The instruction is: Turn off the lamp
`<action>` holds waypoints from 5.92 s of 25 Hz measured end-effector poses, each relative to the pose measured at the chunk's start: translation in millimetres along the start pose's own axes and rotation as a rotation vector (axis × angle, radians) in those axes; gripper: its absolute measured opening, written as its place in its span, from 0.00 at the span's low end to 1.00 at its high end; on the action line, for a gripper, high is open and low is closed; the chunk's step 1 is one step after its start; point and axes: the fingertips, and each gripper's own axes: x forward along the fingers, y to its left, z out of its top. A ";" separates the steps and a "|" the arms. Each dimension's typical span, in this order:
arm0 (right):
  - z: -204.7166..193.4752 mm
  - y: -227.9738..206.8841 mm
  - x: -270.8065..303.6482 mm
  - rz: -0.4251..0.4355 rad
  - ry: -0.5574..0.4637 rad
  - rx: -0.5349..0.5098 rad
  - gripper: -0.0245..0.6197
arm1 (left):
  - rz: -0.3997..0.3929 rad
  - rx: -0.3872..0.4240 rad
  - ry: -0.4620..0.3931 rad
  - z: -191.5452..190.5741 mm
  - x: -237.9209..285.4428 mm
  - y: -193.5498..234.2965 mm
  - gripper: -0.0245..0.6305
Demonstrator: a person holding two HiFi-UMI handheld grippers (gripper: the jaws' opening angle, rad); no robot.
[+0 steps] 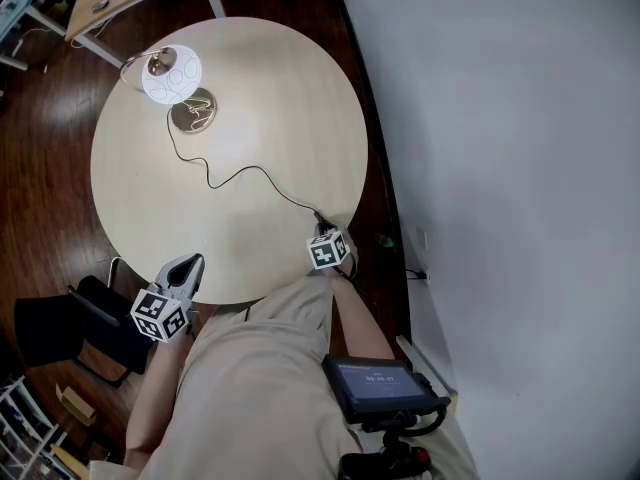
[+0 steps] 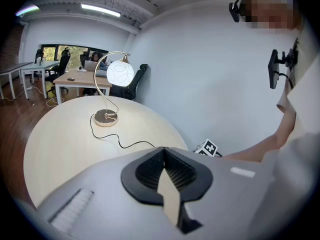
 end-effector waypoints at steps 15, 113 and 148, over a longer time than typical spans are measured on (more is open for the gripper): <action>15.4 -8.2 -21.1 -0.078 -0.047 0.009 0.24 | -0.027 0.018 -0.040 4.1 -13.4 0.1 0.04; -75.5 211.6 -383.9 0.376 -0.732 -0.013 0.22 | 0.112 -0.051 -0.262 -226.0 -221.0 -121.0 0.04; -102.9 251.6 -358.8 0.167 -0.536 -0.048 0.18 | -0.056 -0.007 -0.175 -230.6 -221.0 -108.4 0.04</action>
